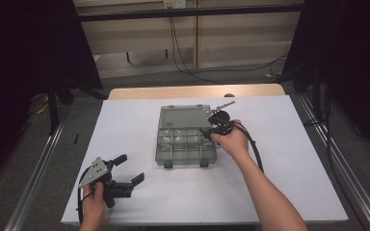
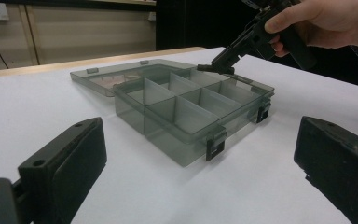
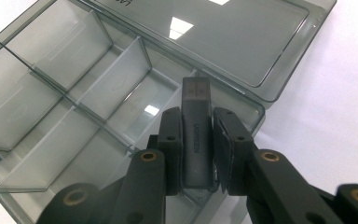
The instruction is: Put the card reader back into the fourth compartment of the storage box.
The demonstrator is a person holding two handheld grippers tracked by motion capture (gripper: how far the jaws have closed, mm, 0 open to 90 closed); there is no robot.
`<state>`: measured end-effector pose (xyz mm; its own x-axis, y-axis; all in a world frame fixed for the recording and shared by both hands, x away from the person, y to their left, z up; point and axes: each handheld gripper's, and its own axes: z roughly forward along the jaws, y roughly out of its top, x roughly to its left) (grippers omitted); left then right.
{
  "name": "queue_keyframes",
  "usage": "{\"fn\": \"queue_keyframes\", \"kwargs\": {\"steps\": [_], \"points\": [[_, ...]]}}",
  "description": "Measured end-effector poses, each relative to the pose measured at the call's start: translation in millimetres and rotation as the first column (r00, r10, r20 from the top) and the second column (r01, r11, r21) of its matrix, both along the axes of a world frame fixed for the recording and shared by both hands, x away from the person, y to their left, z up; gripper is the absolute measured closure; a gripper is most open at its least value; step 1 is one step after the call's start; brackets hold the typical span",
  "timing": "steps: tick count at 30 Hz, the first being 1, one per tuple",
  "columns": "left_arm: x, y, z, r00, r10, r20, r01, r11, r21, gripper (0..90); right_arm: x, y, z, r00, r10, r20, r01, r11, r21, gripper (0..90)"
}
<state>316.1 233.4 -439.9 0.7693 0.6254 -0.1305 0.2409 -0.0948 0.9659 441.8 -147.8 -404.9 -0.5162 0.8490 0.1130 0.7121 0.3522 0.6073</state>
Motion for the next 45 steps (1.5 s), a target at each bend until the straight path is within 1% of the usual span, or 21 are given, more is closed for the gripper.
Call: {"fn": "queue_keyframes", "kwargs": {"steps": [4,11,16,17,25,30,42,45], "points": [[-0.1,0.0,0.0,1.0,-0.001,0.0,0.001,1.0,0.001,2.5,0.2,1.1,-0.7,1.0,0.0,0.003,0.0,1.0,0.008,74.0],[0.0,0.1,0.0,1.0,-0.001,0.0,0.001,1.0,0.001,2.5,0.4,1.6,-2.4,1.0,-0.009,-0.004,0.009,1.0,-0.003,74.0],[0.2,0.1,-0.1,1.0,0.0,0.001,0.0,1.0,0.003,2.5,0.2,1.6,-2.8,1.0,-0.003,-0.005,0.003,1.0,-0.003,74.0],[0.1,0.1,-0.1,1.0,0.0,0.001,0.0,1.0,0.003,2.5,0.1,1.4,-2.7,0.9999,-0.01,-0.008,0.01,1.0,-0.001,74.1],[0.2,0.1,-0.1,1.0,0.0,0.003,0.0,1.0,0.006,2.5,0.1,0.3,-2.7,0.9998,-0.022,0.001,0.022,1.0,-0.006,74.0],[0.0,0.3,0.0,1.0,-0.001,0.002,0.001,1.0,0.003,2.5,0.2,0.0,-4.8,0.9998,-0.019,0.0,0.019,1.0,-0.01,74.1],[0.2,0.1,-0.1,1.0,-0.001,0.003,0.001,1.0,0.006,2.5,0.3,1.1,-7.3,0.9996,-0.028,0.0,0.028,1.0,-0.002,74.0],[0.2,0.2,-0.1,1.0,-0.002,0.003,0.002,1.0,0.006,2.5,0.1,0.8,-8.9,0.9997,-0.023,0.002,0.023,1.0,0.006,72.0]]}}
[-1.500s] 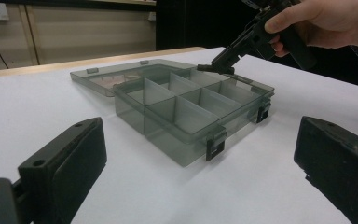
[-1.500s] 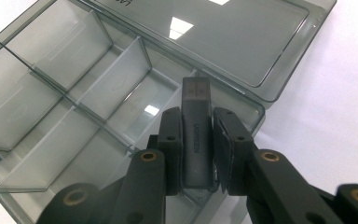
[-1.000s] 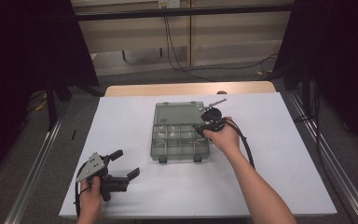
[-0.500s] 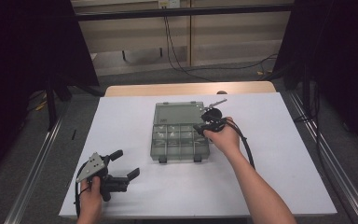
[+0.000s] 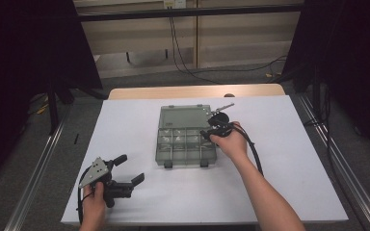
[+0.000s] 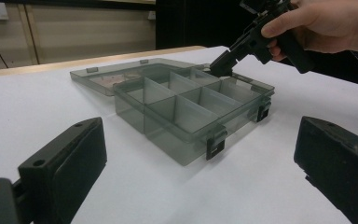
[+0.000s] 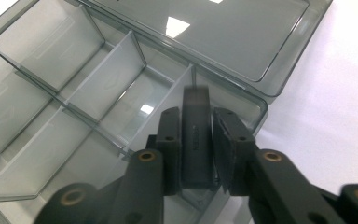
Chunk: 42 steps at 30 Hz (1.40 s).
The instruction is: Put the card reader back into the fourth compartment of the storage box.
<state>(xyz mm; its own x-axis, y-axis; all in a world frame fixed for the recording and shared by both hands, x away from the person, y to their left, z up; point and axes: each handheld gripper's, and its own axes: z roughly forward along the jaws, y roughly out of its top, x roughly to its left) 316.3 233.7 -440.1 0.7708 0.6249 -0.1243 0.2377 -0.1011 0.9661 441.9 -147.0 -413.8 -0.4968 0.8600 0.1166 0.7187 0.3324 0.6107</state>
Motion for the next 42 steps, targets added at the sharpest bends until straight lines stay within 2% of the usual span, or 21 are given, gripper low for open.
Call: {"fn": "queue_keyframes", "kwargs": {"steps": [5,8,9,14,18,21,23,28,33,36,42], "points": [[0.1,0.0,0.0,1.0,0.002,-0.002,-0.002,1.0,0.0,2.5,-1.6,-1.9,2.2,0.9993,0.002,0.037,-0.002,1.0,0.003,66.3],[0.6,-0.1,-0.1,1.0,-0.001,-0.003,0.001,1.0,0.002,2.5,-2.6,-5.7,4.4,0.9985,-0.004,0.055,0.003,1.0,0.011,60.8],[0.9,0.0,-0.2,1.0,-0.001,-0.002,0.001,1.0,0.004,2.5,-3.0,-7.2,5.2,0.9982,-0.011,0.059,0.01,1.0,0.014,56.4],[2.7,-1.1,0.5,0.9999,0.003,-0.013,-0.003,0.9999,0.012,2.6,-4.3,-20.0,7.3,0.9957,-0.037,0.085,0.036,0.999,0.015,51.0],[6.1,-4.1,2.8,0.9998,-0.004,-0.017,0.004,0.9996,0.026,2.6,-4.2,-31.0,8.7,0.9933,-0.056,0.101,0.053,0.998,0.038,44.1],[9.1,-8.0,4.7,0.9996,-0.011,-0.027,0.013,0.9985,0.053,2.6,-3.6,-36.1,9.6,0.992,-0.076,0.101,0.071,0.996,0.053,38.2],[11.0,-9.6,5.7,0.9992,-0.021,-0.033,0.023,0.9983,0.053,2.6,-3.3,-38.1,10.2,0.9921,-0.07,0.104,0.065,0.997,0.05,35.7],[17.7,-10.8,7.5,0.9991,-0.007,-0.043,0.008,0.9996,0.027,2.6,-2.3,-41.8,9.5,0.9895,-0.095,0.108,0.089,0.994,0.057,27.3],[24.7,-12.9,9.4,0.9989,0.005,-0.046,-0.004,0.9997,0.023,2.7,-1.3,-45.8,8.5,0.9873,-0.115,0.109,0.108,0.992,0.07,22.7],[28.1,-13.7,9.8,0.9982,0.026,-0.054,-0.024,0.999,0.037,2.7,0.5,-47.0,7.9,0.9852,-0.126,0.116,0.117,0.989,0.087,21.0],[32.4,-16.9,10.8,0.9969,0.034,-0.071,-0.03,0.9984,0.048,2.6,3.7,-49.2,6.3,0.981,-0.137,0.137,0.122,0.986,0.118,16.3]]}}
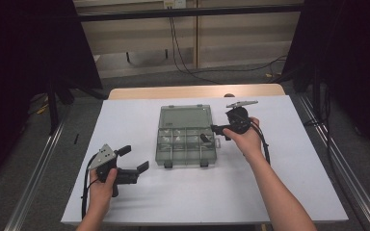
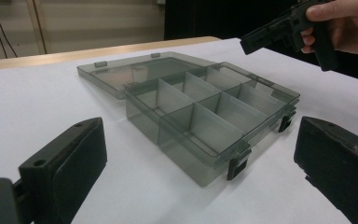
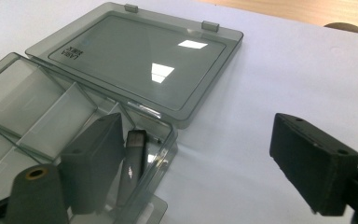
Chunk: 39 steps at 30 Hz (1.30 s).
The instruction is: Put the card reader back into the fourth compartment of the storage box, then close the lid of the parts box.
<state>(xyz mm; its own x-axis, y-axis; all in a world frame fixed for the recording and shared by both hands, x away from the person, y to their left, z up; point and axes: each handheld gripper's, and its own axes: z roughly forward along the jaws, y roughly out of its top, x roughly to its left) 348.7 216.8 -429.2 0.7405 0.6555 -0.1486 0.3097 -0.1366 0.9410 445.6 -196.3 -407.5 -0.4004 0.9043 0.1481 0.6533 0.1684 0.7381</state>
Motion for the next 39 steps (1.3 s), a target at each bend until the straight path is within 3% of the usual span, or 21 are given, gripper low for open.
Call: {"fn": "queue_keyframes", "kwargs": {"steps": [16,18,30,39], "points": [[26.6,-21.0,3.6,0.9992,0.007,-0.039,-0.006,0.9995,0.032,2.5,2.7,-10.1,-0.1,0.9995,-0.026,0.02,0.026,1.0,0.006,13.7],[30.3,-23.8,3.3,0.999,0.006,-0.044,-0.005,0.9998,0.019,2.6,3.5,-11.5,-1.1,0.9996,-0.026,0.014,0.026,1.0,0.011,13.1],[53.3,-26.0,0.8,0.9957,0.044,-0.082,-0.043,0.9988,0.023,2.8,8.5,-15.7,-5.8,0.9989,-0.043,0.02,0.043,0.999,0.013,12.9],[72.3,-31.3,4.4,0.9916,0.072,-0.108,-0.064,0.9954,0.07,3.0,11.6,-20.7,-8.5,0.9969,-0.074,0.026,0.074,0.997,0.012,12.5]]}}
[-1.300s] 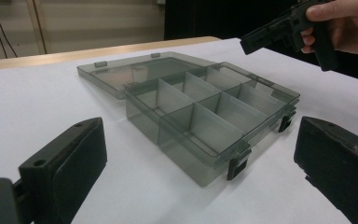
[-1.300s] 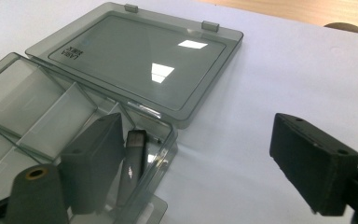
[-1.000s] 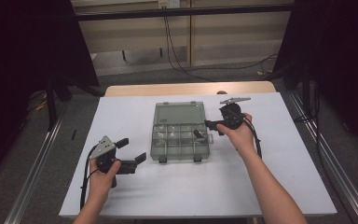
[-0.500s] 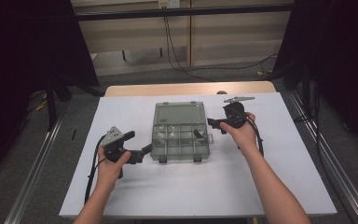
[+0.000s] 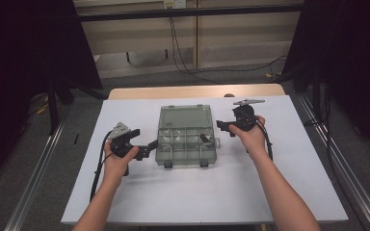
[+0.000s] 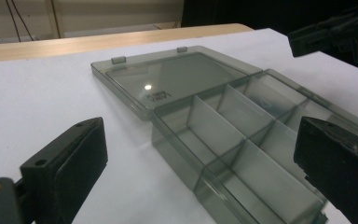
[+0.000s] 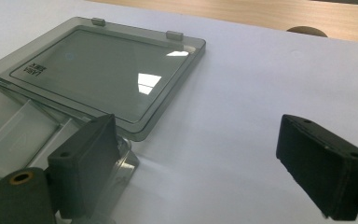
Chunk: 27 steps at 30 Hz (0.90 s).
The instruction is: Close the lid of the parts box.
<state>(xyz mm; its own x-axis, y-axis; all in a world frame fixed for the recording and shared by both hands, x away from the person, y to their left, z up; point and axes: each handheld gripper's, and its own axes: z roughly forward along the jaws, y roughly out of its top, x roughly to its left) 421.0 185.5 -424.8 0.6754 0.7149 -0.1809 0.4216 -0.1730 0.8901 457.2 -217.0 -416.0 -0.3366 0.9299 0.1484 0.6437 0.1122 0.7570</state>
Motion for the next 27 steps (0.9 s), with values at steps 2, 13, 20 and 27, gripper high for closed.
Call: {"fn": "queue_keyframes", "kwargs": {"steps": [2,13,20,27], "points": [[3.7,-0.5,0.4,0.9999,0.011,-0.005,-0.011,0.9999,-0.007,3.1,1.0,-0.6,-1.4,1.0,-0.003,-0.003,0.003,1.0,0.002,12.1],[23.3,-0.5,-5.1,0.9953,0.078,-0.059,-0.076,0.9967,0.029,3.5,8.4,2.4,-10.3,0.9994,-0.034,-0.003,0.034,0.999,0.034,13.5],[31.0,-5.6,-7.2,0.9934,0.087,-0.074,-0.084,0.9957,0.039,4.3,11.3,0.3,-12.7,0.9981,-0.057,0.021,0.057,0.998,0.039,13.2],[40.2,-10.6,-5.1,0.9931,0.096,-0.068,-0.091,0.9937,0.066,4.9,12.6,-0.5,-14.0,0.9977,-0.064,0.023,0.063,0.998,0.026,13.1]]}}
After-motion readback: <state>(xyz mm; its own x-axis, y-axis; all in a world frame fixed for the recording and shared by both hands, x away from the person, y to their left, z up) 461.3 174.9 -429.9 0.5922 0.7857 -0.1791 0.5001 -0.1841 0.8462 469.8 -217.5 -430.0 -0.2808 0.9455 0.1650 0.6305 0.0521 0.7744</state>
